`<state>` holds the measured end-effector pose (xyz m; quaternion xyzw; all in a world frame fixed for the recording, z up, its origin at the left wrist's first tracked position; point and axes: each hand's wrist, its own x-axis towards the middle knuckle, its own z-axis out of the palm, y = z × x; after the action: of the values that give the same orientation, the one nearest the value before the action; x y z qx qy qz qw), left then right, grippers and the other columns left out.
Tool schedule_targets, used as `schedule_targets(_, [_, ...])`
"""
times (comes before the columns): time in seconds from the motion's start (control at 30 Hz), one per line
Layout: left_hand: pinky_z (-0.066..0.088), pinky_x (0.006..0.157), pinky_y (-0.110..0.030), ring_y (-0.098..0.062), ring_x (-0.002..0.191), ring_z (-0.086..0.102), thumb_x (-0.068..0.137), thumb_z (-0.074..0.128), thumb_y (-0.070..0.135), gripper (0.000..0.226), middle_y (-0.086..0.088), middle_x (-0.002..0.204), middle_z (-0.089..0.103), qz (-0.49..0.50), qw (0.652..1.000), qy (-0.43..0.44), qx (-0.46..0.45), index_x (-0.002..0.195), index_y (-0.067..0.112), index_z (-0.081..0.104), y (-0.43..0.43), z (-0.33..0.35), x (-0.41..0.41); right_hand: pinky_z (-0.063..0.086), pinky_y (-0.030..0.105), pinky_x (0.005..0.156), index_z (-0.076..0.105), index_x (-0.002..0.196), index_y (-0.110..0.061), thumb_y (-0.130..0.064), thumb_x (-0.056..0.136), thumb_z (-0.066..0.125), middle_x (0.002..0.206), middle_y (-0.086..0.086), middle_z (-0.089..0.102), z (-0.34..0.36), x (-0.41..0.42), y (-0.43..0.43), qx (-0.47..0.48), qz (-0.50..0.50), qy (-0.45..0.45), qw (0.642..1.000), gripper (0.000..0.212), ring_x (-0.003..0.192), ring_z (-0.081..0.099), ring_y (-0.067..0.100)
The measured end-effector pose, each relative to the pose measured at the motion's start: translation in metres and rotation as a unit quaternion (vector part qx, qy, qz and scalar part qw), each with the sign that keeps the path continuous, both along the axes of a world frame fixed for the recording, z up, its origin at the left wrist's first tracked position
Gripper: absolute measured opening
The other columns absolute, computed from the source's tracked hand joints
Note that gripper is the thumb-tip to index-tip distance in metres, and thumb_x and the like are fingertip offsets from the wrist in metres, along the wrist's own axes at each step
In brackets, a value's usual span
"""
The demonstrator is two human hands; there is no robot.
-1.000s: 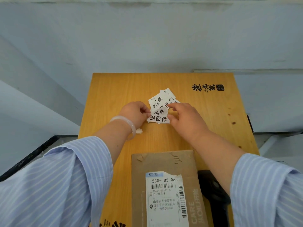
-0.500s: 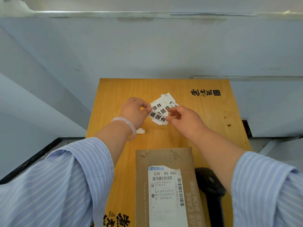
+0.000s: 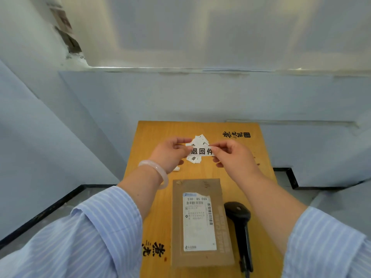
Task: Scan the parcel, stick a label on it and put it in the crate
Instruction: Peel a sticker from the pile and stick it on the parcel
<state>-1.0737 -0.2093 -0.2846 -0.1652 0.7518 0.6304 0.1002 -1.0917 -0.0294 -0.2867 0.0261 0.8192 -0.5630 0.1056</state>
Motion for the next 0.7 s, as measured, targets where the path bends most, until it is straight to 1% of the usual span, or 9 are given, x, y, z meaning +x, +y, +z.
schedule_targets(0.1, [0.056,0.071,-0.024,-0.008,0.077,0.062,0.09,0.066,0.021,0.02,0.0,0.094,0.072,-0.007,0.999,-0.015,0.03,0.109,0.017,0.068,0.005,0.019,0.025,0.058,0.023,0.063,0.068,0.098,-0.02,-0.017,0.093,0.06,0.09,-0.002,0.071,0.018,0.021,0.009,-0.023,-0.008,0.011,1.0,0.01,0.068,0.065,0.006])
schedule_targets(0.23, [0.055,0.069,-0.024,-0.009,0.073,0.061,0.09,0.065,0.025,0.018,0.0,0.085,0.073,-0.011,0.999,-0.017,0.039,0.101,0.012,0.07,0.009,0.041,0.055,0.059,0.025,0.066,0.068,0.093,-0.025,-0.016,0.094,0.059,0.089,-0.001,0.07,0.042,0.048,0.02,-0.037,0.0,0.032,0.999,0.013,0.07,0.065,0.009])
schedule_targets(0.4, [0.054,0.073,-0.029,-0.012,0.073,0.06,0.091,0.063,0.022,0.011,0.002,0.08,0.073,-0.016,0.998,-0.013,0.062,0.093,0.015,0.071,0.014,0.059,0.081,0.059,0.024,0.067,0.069,0.093,-0.026,-0.017,0.094,0.059,0.088,-0.004,0.07,0.062,0.073,0.027,-0.029,0.017,0.057,0.998,0.013,0.07,0.064,0.009])
schedule_targets(0.57, [0.055,0.076,-0.031,-0.012,0.072,0.061,0.092,0.061,0.017,0.013,0.0,0.079,0.075,-0.013,0.998,-0.008,0.061,0.098,0.012,0.071,0.018,0.073,0.095,0.058,0.021,0.066,0.069,0.102,-0.02,-0.02,0.096,0.056,0.091,-0.004,0.07,0.073,0.086,0.031,-0.001,0.025,0.072,0.997,0.014,0.074,0.065,0.011])
schedule_targets(0.7, [0.055,0.074,-0.031,-0.012,0.069,0.061,0.091,0.062,0.017,0.013,-0.001,0.079,0.076,-0.009,0.998,-0.004,0.062,0.097,0.011,0.071,0.019,0.079,0.101,0.059,0.021,0.066,0.069,0.1,-0.023,-0.021,0.096,0.056,0.09,-0.006,0.07,0.076,0.092,0.034,-0.004,0.022,0.08,0.997,0.014,0.075,0.065,0.012])
